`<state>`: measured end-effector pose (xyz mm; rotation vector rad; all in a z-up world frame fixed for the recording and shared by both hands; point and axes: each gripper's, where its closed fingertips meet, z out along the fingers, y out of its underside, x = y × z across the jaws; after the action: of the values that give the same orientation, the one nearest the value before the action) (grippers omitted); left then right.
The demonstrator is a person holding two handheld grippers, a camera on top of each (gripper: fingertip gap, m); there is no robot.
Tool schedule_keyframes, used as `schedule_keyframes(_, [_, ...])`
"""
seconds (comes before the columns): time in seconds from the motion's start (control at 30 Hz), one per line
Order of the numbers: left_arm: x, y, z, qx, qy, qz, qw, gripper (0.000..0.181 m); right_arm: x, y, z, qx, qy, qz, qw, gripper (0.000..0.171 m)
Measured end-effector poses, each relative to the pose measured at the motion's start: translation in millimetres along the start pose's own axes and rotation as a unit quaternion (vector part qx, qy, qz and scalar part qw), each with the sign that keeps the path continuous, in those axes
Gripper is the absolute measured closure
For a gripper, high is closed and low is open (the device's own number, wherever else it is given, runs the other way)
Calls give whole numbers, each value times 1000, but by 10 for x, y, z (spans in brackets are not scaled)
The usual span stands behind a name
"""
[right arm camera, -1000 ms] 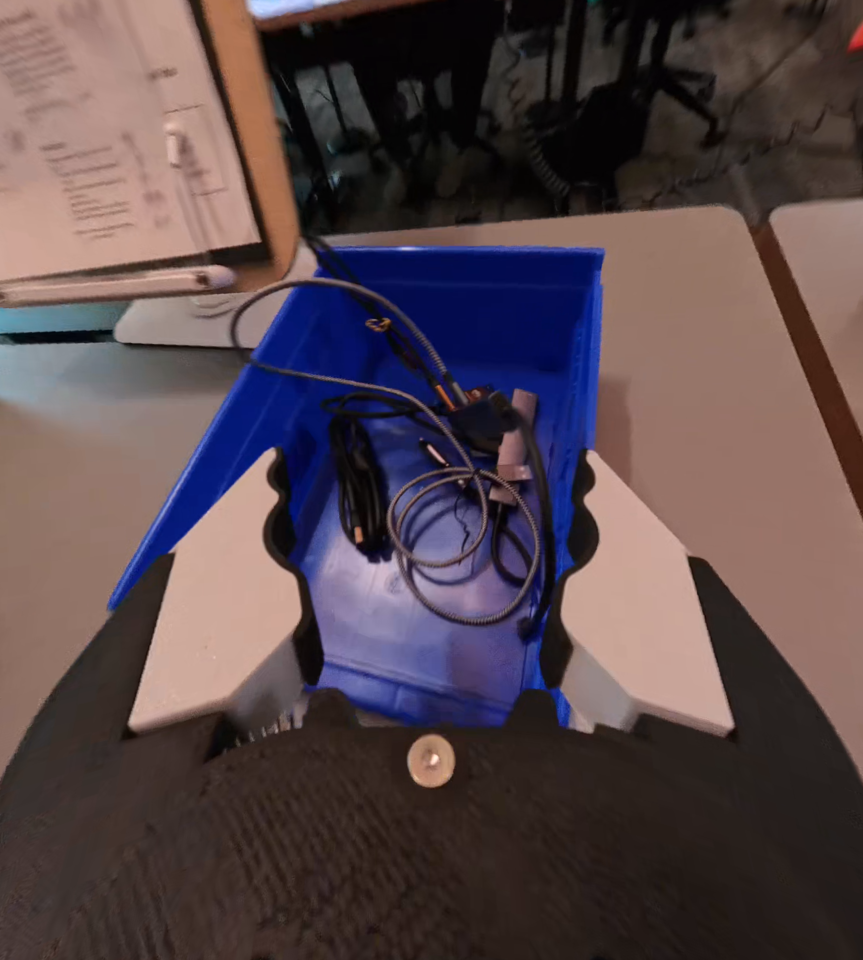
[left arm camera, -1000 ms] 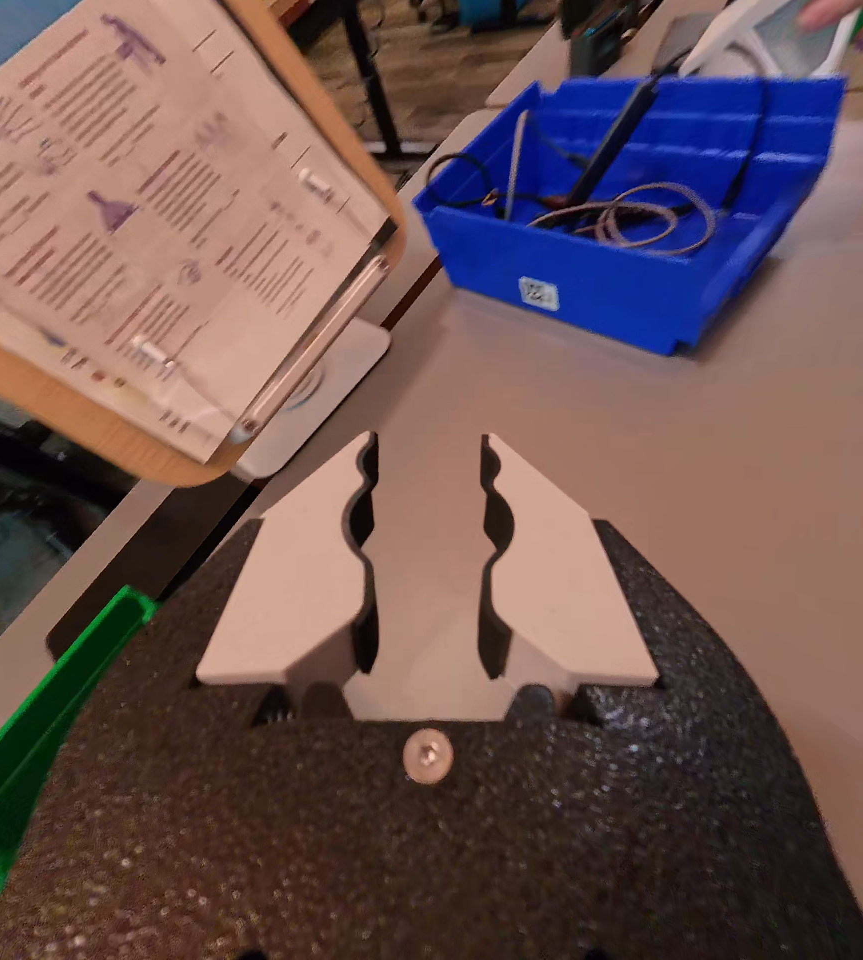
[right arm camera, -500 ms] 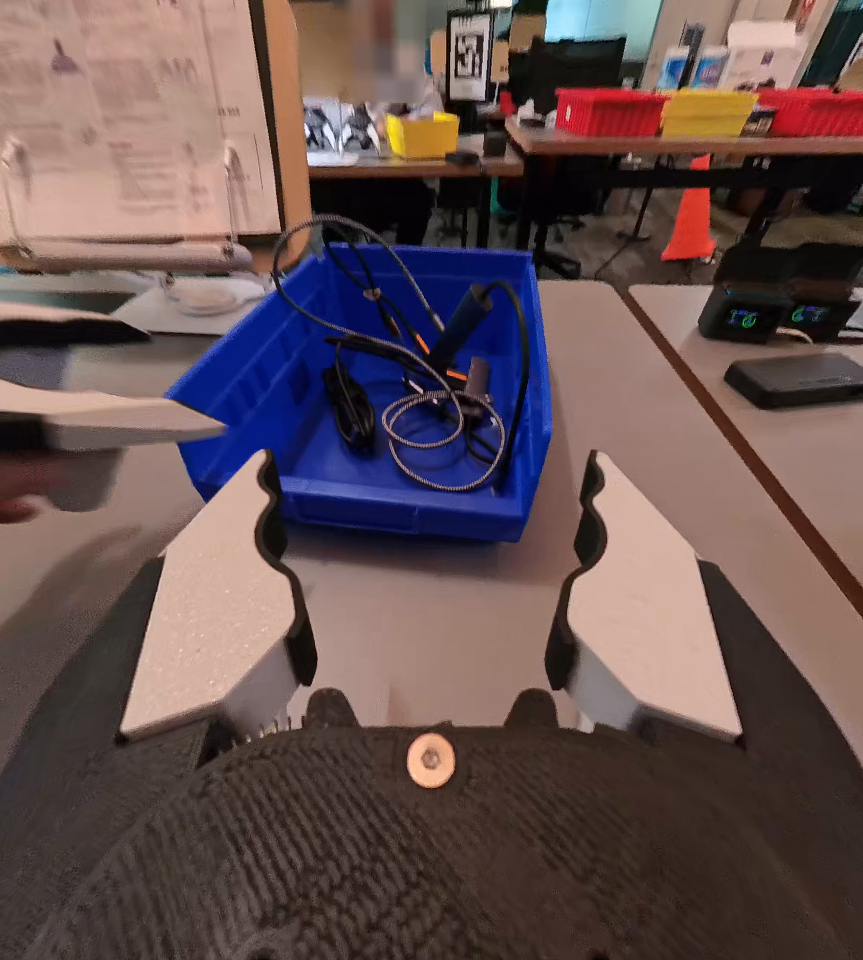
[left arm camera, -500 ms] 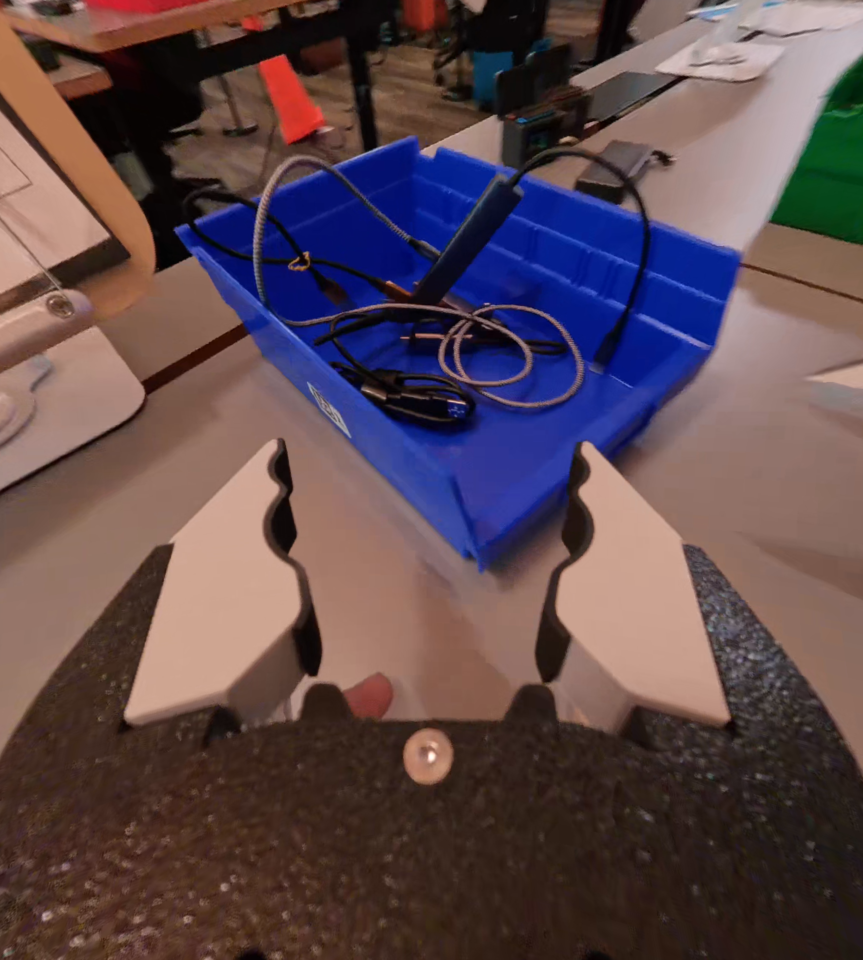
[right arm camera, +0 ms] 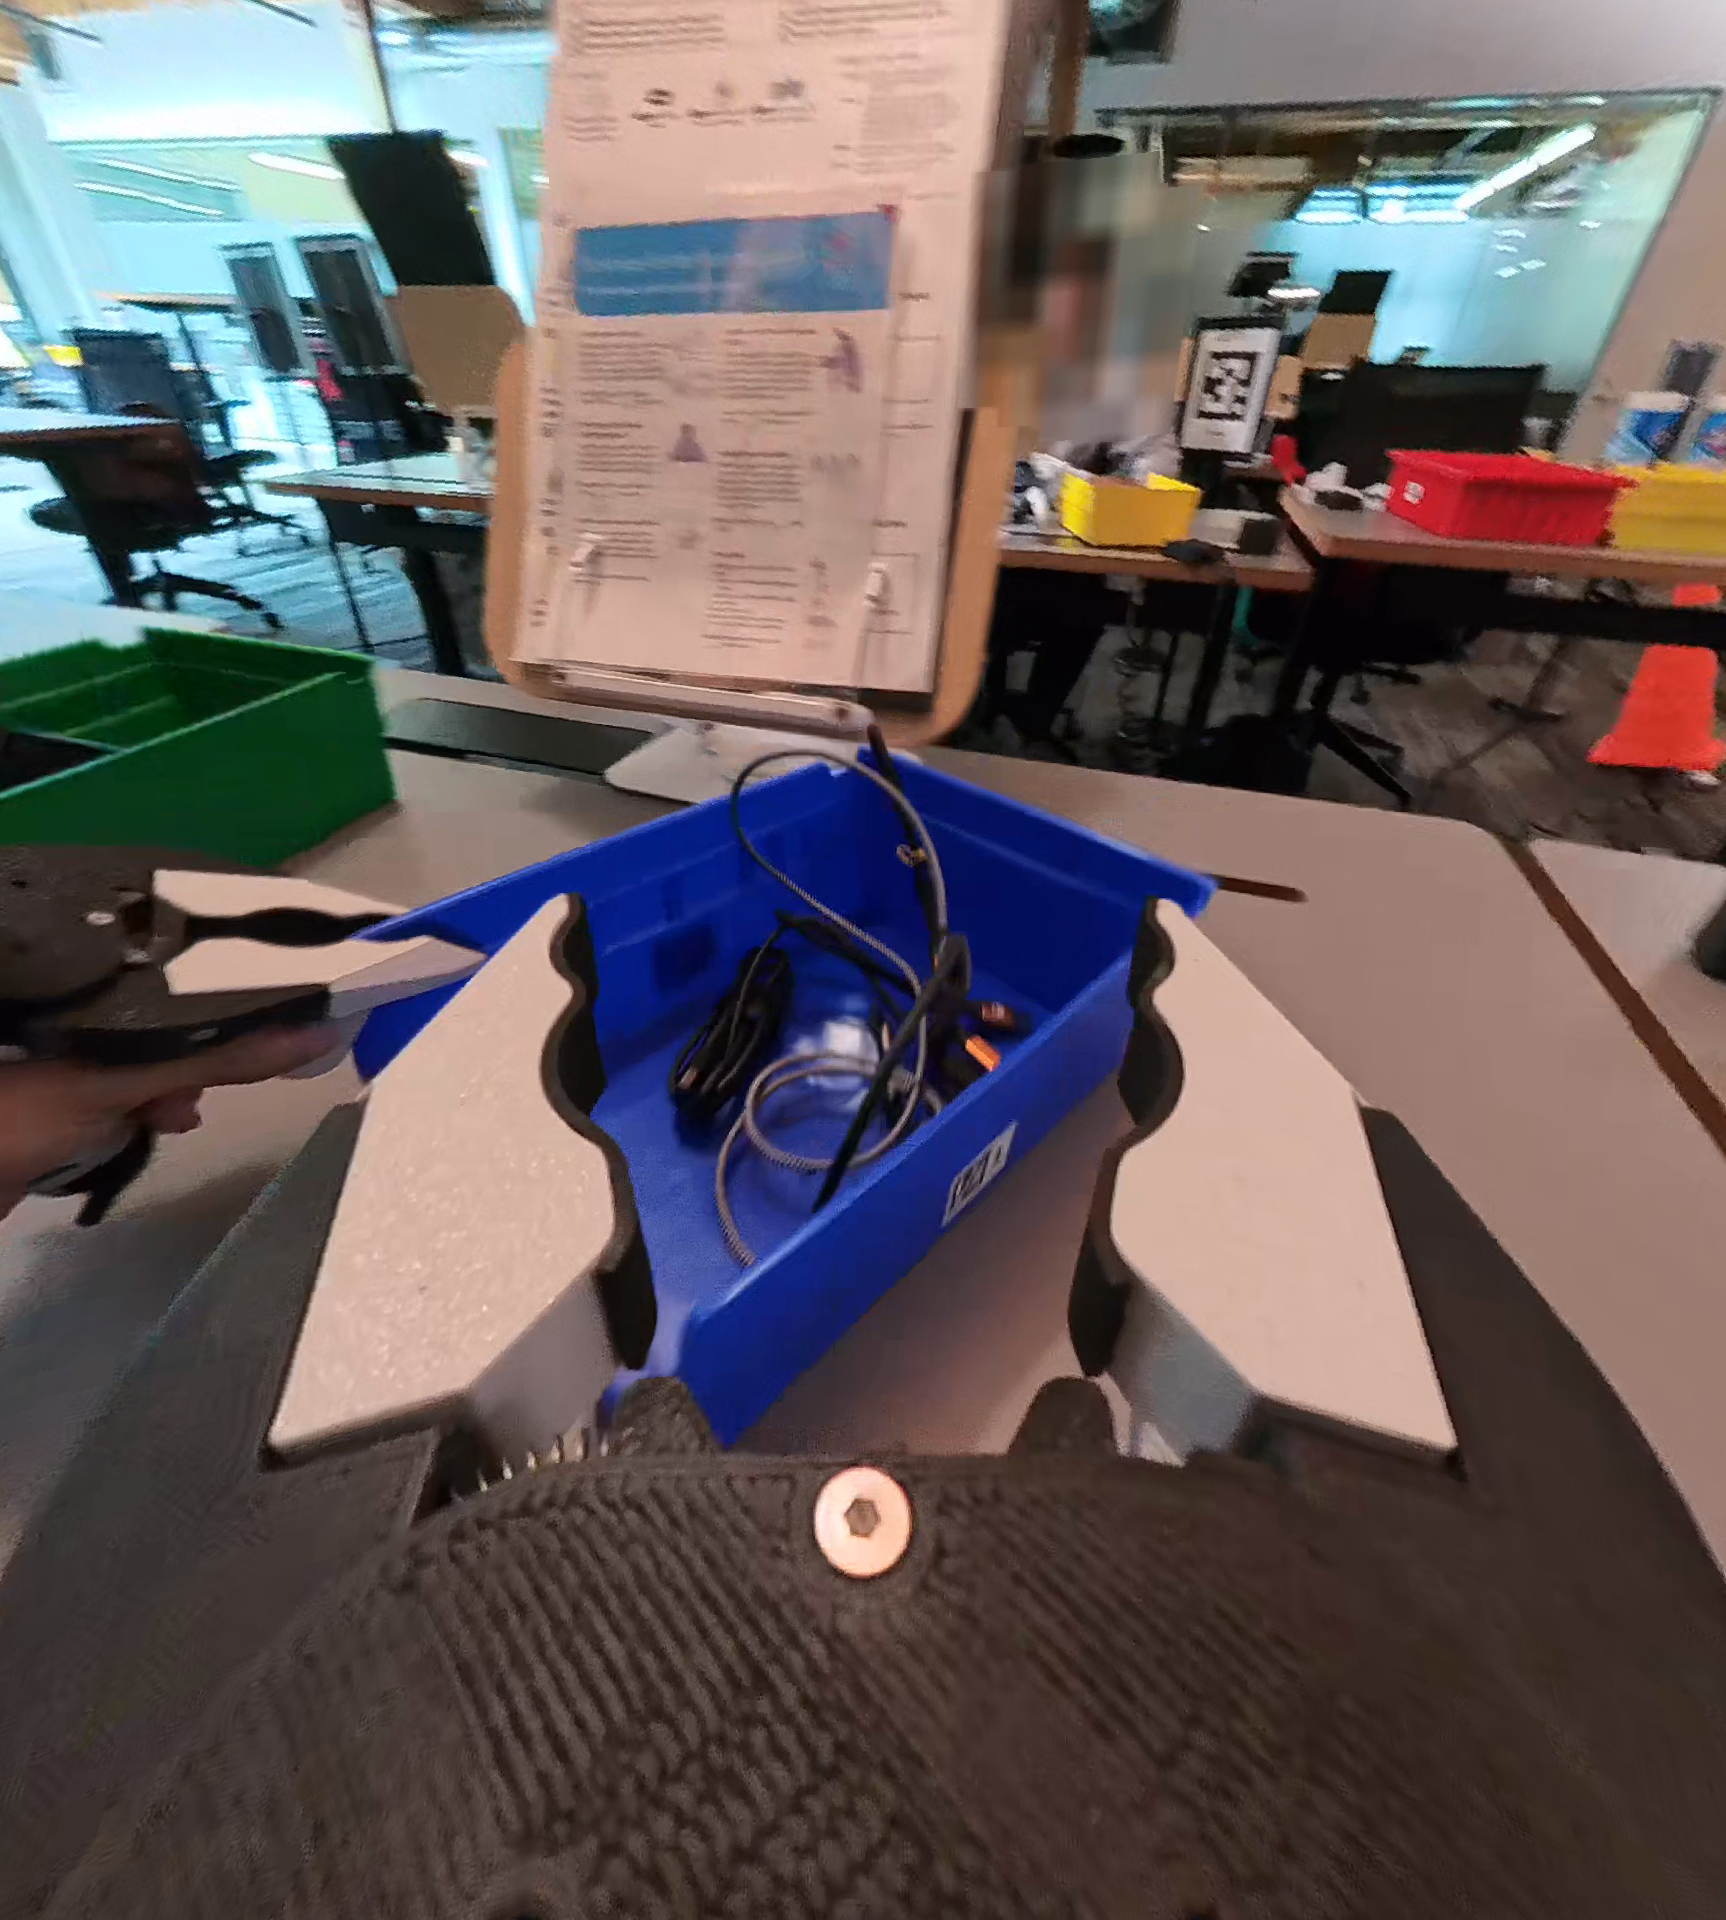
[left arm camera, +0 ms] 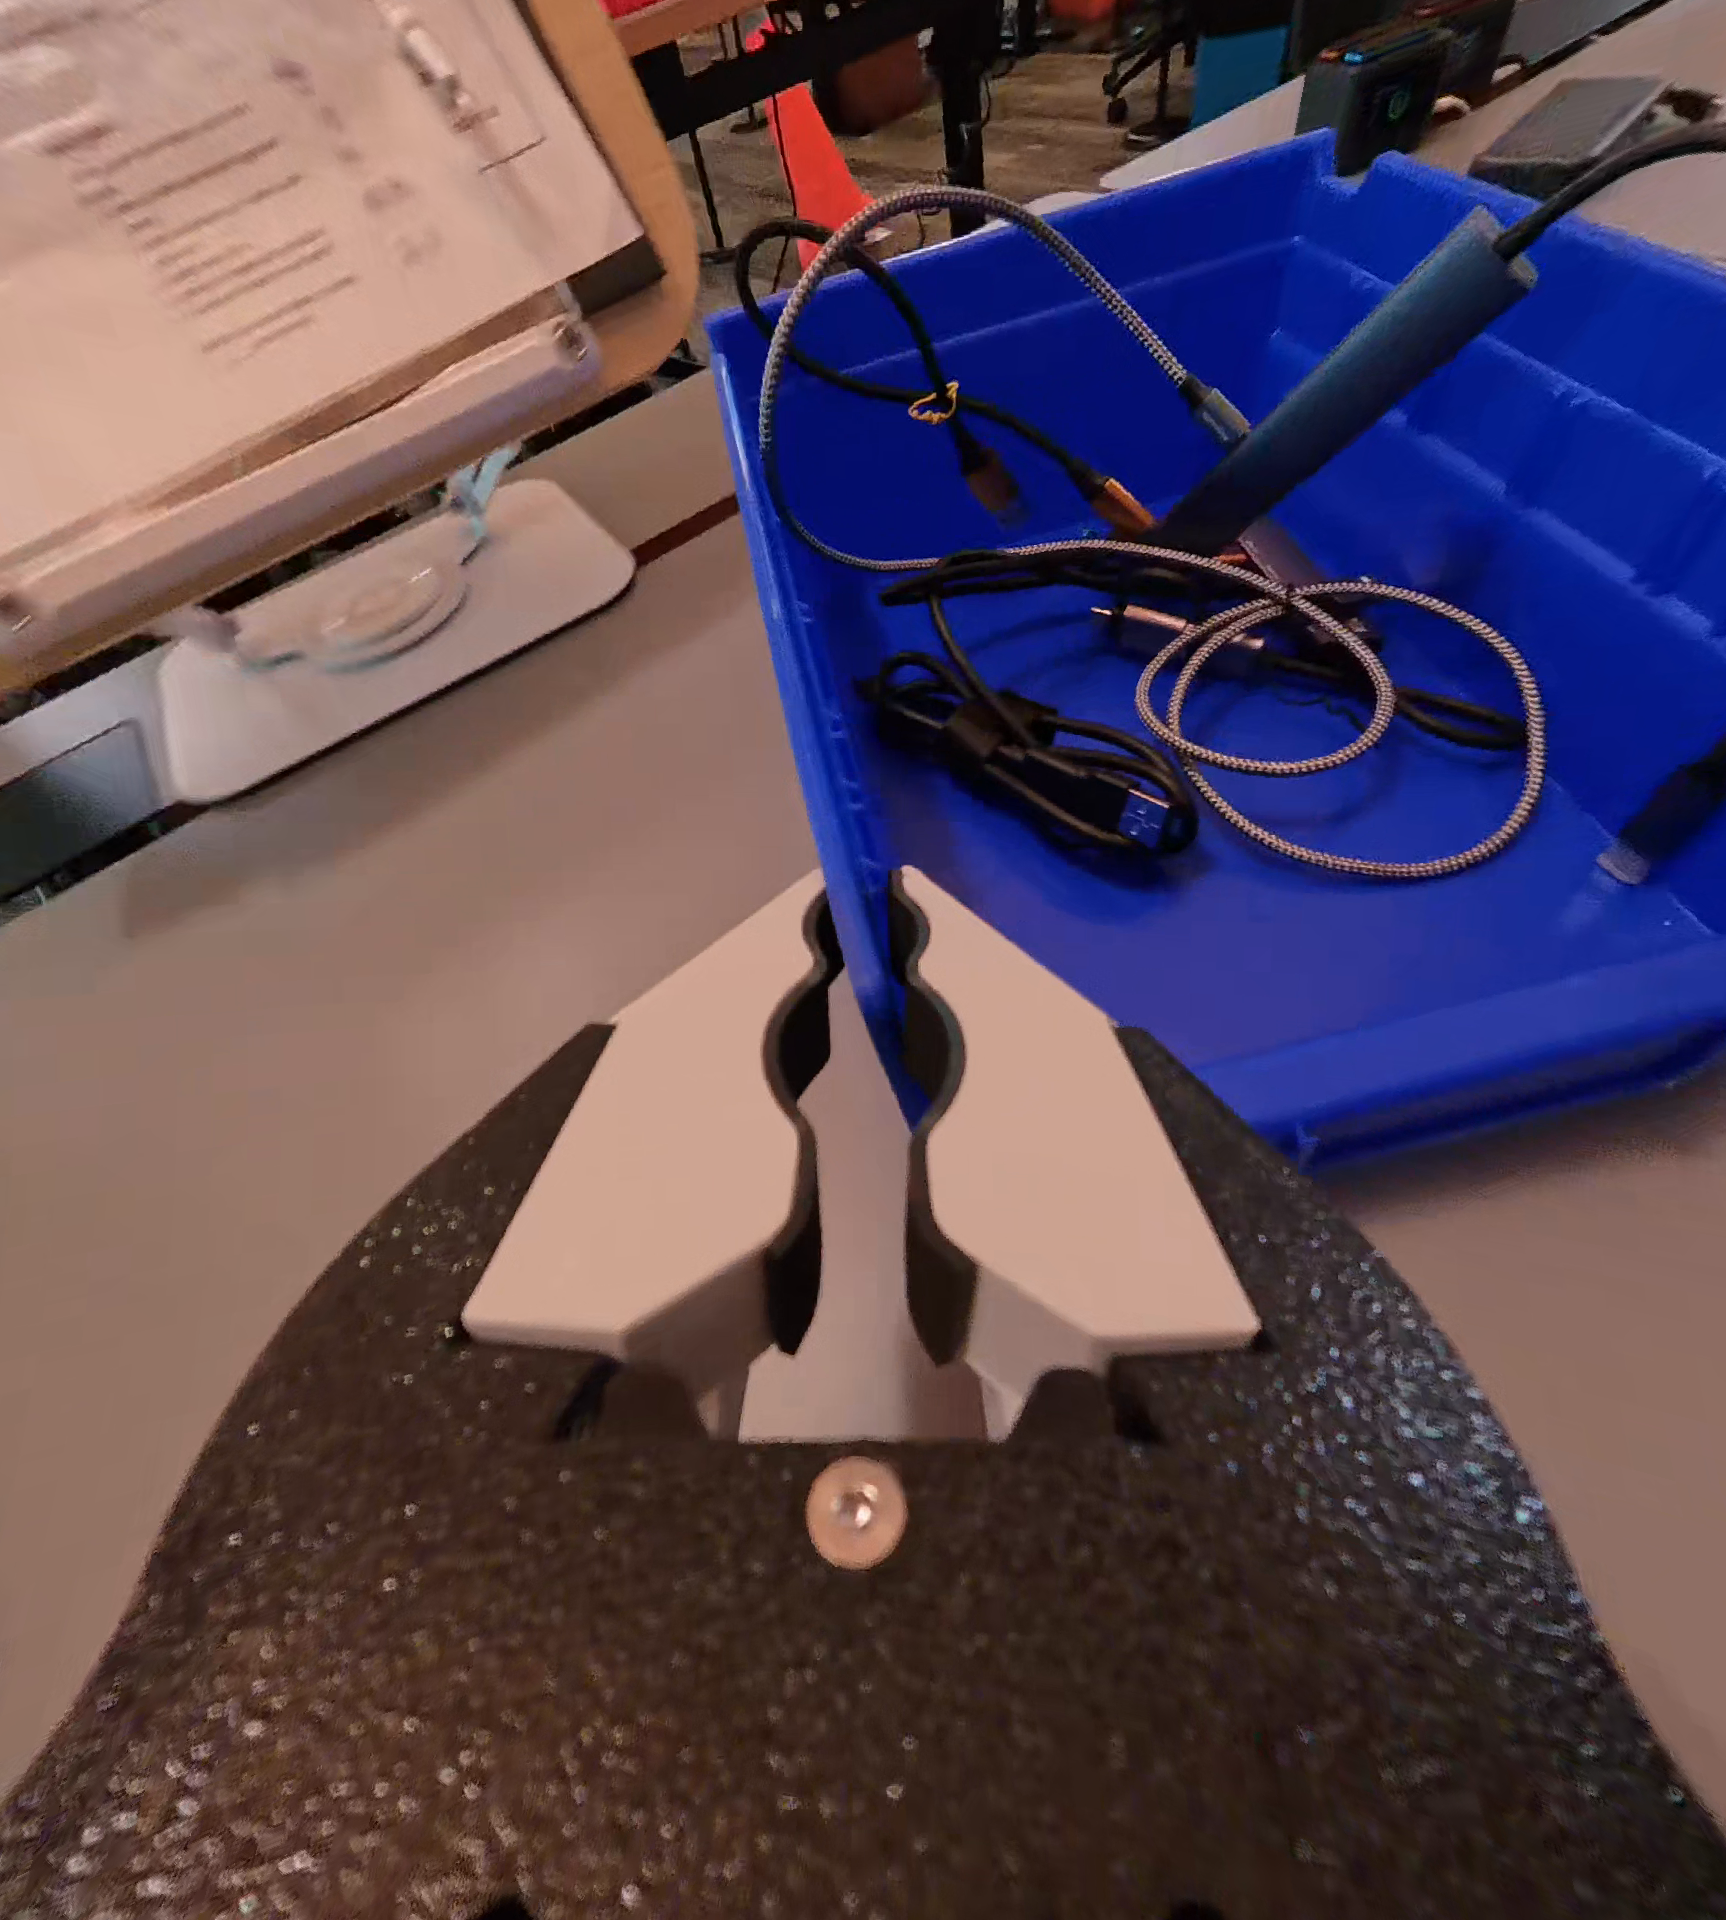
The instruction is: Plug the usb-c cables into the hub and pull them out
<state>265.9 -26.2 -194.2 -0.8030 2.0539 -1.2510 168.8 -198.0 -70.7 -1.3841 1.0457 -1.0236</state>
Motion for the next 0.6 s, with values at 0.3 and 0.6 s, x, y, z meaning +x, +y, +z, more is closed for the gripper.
schedule_keyframes(0.3, [-653,823,-1675,24,-26,-25,999,177,-2066,-565,1093,-47,-232,41,971,63])
schedule_keyframes(0.6, [-1000,1028,-1986,45,-24,-90,995,178,-3790,459,2750,-352,-212,49,910,65])
